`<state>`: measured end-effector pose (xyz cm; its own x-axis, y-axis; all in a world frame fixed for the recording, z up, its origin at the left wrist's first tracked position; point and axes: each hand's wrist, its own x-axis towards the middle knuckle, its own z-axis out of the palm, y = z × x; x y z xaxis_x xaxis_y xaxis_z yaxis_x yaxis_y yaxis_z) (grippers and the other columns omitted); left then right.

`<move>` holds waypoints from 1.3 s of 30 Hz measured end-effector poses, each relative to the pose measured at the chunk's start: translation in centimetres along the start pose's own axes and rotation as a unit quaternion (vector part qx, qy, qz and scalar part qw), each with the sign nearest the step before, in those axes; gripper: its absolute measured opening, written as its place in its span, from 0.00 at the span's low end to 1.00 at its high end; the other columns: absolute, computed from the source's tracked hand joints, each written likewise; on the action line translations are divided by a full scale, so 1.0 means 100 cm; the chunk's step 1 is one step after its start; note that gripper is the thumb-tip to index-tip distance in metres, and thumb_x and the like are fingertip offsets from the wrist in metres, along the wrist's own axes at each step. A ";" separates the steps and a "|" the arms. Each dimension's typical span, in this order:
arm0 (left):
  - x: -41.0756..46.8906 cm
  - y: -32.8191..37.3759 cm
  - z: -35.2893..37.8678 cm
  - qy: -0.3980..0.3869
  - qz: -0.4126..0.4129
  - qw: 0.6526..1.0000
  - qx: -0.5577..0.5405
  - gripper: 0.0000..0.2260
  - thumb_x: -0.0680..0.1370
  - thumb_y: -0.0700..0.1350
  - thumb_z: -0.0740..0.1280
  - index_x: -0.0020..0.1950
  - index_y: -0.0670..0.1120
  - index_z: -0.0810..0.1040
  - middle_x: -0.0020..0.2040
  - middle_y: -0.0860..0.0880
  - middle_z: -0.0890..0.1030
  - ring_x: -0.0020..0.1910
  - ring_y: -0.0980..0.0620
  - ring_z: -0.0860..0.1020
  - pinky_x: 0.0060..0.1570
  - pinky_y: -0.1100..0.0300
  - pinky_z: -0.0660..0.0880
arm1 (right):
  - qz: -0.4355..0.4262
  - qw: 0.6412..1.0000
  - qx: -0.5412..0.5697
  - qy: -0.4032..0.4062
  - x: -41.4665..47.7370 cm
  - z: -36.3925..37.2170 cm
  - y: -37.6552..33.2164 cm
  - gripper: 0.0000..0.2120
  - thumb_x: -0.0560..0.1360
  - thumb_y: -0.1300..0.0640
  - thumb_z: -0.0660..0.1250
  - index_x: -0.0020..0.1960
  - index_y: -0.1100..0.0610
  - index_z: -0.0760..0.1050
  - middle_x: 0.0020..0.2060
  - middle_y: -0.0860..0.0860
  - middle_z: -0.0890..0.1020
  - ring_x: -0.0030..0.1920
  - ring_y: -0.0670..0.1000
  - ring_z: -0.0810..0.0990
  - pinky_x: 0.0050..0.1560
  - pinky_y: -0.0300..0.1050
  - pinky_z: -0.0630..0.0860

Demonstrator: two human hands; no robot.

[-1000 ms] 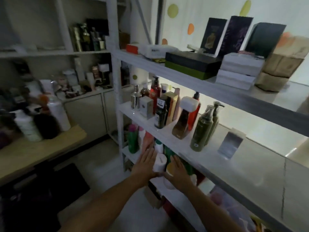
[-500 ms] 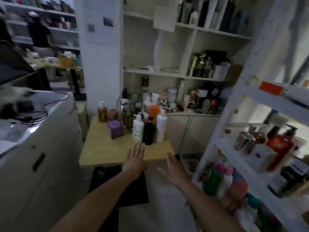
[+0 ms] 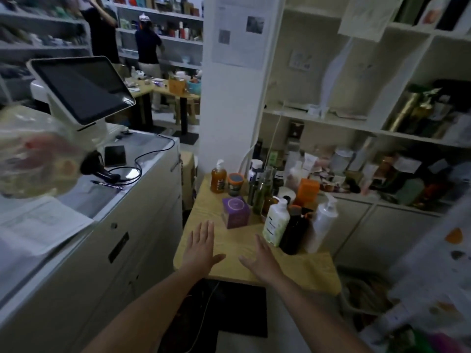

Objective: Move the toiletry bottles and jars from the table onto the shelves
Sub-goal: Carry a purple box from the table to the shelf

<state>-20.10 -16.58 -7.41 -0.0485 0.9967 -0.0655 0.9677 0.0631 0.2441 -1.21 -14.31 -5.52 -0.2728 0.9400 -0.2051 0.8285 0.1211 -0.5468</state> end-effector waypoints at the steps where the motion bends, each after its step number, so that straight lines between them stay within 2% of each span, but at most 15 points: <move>1: 0.011 -0.003 0.002 -0.004 -0.004 1.000 -0.005 0.42 0.78 0.63 0.56 0.76 0.43 0.33 0.77 0.44 0.36 0.76 0.45 0.37 0.75 0.48 0.41 | -0.001 1.000 0.003 -0.007 0.014 0.001 0.000 0.42 0.76 0.43 0.64 0.77 0.57 0.43 0.77 0.51 0.46 0.76 0.50 0.47 0.73 0.43 0.51; 8: 0.125 -0.010 0.013 -0.008 -0.029 1.000 -0.005 0.45 0.76 0.63 0.59 0.76 0.43 0.33 0.77 0.44 0.36 0.76 0.45 0.36 0.75 0.49 0.40 | -0.003 0.998 0.059 -0.033 0.138 -0.006 0.011 0.47 0.73 0.48 0.69 0.77 0.54 0.40 0.77 0.51 0.46 0.76 0.52 0.49 0.75 0.50 0.54; 14: 0.236 -0.006 0.032 -0.094 -0.066 0.992 -0.061 0.54 0.70 0.62 0.70 0.76 0.43 0.34 0.77 0.44 0.37 0.76 0.46 0.37 0.73 0.48 0.40 | 0.057 0.994 0.085 -0.049 0.267 0.016 0.056 0.48 0.61 0.42 0.75 0.73 0.48 0.51 0.72 0.52 0.64 0.72 0.53 0.63 0.68 0.57 0.66; 18: 0.273 -0.010 0.055 -0.153 -0.063 0.980 -0.113 0.57 0.67 0.60 0.73 0.75 0.44 0.32 0.78 0.45 0.39 0.77 0.44 0.40 0.74 0.46 0.43 | 0.072 0.986 0.121 -0.087 0.301 0.009 0.055 0.53 0.61 0.54 0.77 0.76 0.49 0.48 0.73 0.53 0.63 0.72 0.54 0.62 0.71 0.57 0.63; 21: 0.290 -0.018 0.063 -0.145 -0.071 0.965 -0.206 0.60 0.65 0.57 0.76 0.75 0.49 0.31 0.78 0.45 0.52 0.76 0.44 0.55 0.72 0.44 0.60 | 0.076 0.984 0.128 -0.098 0.325 0.018 0.067 0.61 0.52 0.47 0.79 0.72 0.34 0.43 0.73 0.47 0.62 0.72 0.51 0.63 0.69 0.51 0.66; 22: 0.294 -0.019 0.063 -0.145 -0.095 0.947 -0.272 0.58 0.66 0.58 0.76 0.76 0.52 0.32 0.75 0.45 0.60 0.71 0.45 0.64 0.66 0.45 0.69 | 0.075 0.982 0.140 -0.102 0.327 0.017 0.064 0.61 0.55 0.51 0.80 0.74 0.37 0.43 0.73 0.46 0.63 0.71 0.49 0.63 0.67 0.41 0.66; 23: 0.296 -0.020 0.059 -0.138 -0.119 0.927 -0.329 0.52 0.67 0.61 0.73 0.77 0.55 0.38 0.69 0.46 0.69 0.65 0.46 0.72 0.58 0.46 0.76 | 0.081 0.979 0.155 -0.108 0.327 0.015 0.060 0.59 0.59 0.59 0.80 0.76 0.44 0.45 0.72 0.48 0.64 0.69 0.46 0.63 0.62 0.29 0.65; 24: 0.300 -0.017 0.058 -0.122 -0.150 0.897 -0.398 0.42 0.69 0.67 0.67 0.77 0.56 0.51 0.62 0.45 0.76 0.58 0.46 0.78 0.52 0.46 0.79 | 0.085 0.975 0.172 -0.112 0.329 0.013 0.057 0.54 0.62 0.65 0.78 0.77 0.52 0.47 0.71 0.50 0.64 0.67 0.45 0.63 0.56 0.21 0.63; 26: 0.306 -0.013 0.055 -0.101 -0.199 0.852 -0.474 0.32 0.71 0.72 0.56 0.60 0.49 0.77 0.47 0.44 0.84 0.47 0.45 0.83 0.48 0.45 0.80 | 0.091 0.968 0.200 -0.119 0.331 0.013 0.054 0.50 0.65 0.67 0.75 0.77 0.56 0.48 0.72 0.53 0.65 0.68 0.46 0.65 0.55 0.24 0.61; 28: 0.308 -0.013 0.054 -0.099 -0.214 0.840 -0.489 0.30 0.72 0.71 0.56 0.50 0.46 0.80 0.42 0.46 0.85 0.44 0.47 0.83 0.48 0.50 0.79 | 0.111 0.960 0.223 -0.125 0.331 0.012 0.049 0.50 0.67 0.66 0.74 0.77 0.55 0.46 0.72 0.53 0.64 0.70 0.51 0.64 0.57 0.33 0.62; 30: 0.306 -0.021 0.050 -0.130 -0.172 0.871 -0.442 0.30 0.68 0.64 0.70 0.61 0.45 0.76 0.51 0.48 0.84 0.51 0.50 0.81 0.48 0.60 0.76 | 0.130 0.950 0.251 -0.131 0.329 0.009 0.043 0.49 0.68 0.68 0.73 0.77 0.54 0.45 0.73 0.53 0.62 0.71 0.52 0.63 0.57 0.37 0.63; 32: 0.305 -0.031 0.048 -0.161 -0.114 0.901 -0.387 0.44 0.63 0.51 0.80 0.73 0.49 0.61 0.62 0.49 0.77 0.60 0.52 0.76 0.49 0.71 0.71 | 0.145 0.938 0.281 -0.141 0.324 0.006 0.038 0.49 0.67 0.70 0.72 0.77 0.54 0.45 0.73 0.54 0.63 0.71 0.53 0.63 0.61 0.41 0.65; 34: 0.299 -0.037 0.045 -0.168 -0.082 0.909 -0.372 0.48 0.60 0.48 0.81 0.74 0.52 0.58 0.64 0.50 0.75 0.60 0.54 0.75 0.50 0.72 0.70 | 0.160 0.928 0.302 -0.146 0.313 0.003 0.034 0.51 0.66 0.69 0.74 0.77 0.54 0.45 0.73 0.54 0.63 0.71 0.53 0.63 0.65 0.46 0.65; 37: 0.288 -0.040 0.039 -0.168 -0.054 0.916 -0.360 0.47 0.60 0.48 0.81 0.73 0.50 0.60 0.62 0.50 0.76 0.59 0.53 0.76 0.54 0.66 0.73 | 0.168 0.920 0.326 -0.134 0.292 -0.003 0.025 0.51 0.65 0.67 0.75 0.77 0.54 0.47 0.73 0.54 0.64 0.72 0.53 0.63 0.69 0.49 0.64; 39: 0.279 -0.040 0.033 -0.180 -0.026 0.913 -0.365 0.47 0.56 0.51 0.81 0.72 0.50 0.63 0.59 0.52 0.77 0.56 0.55 0.76 0.51 0.69 0.72 | 0.177 0.914 0.348 -0.113 0.272 -0.005 0.016 0.51 0.65 0.67 0.75 0.77 0.54 0.48 0.73 0.54 0.64 0.72 0.53 0.63 0.69 0.50 0.65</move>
<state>-24.52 10.84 -13.39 0.1223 0.9177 -0.3780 0.5371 0.2591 0.8028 -7.04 11.57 -11.54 -0.2078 0.7812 -0.5887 0.3936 -0.4842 -0.7815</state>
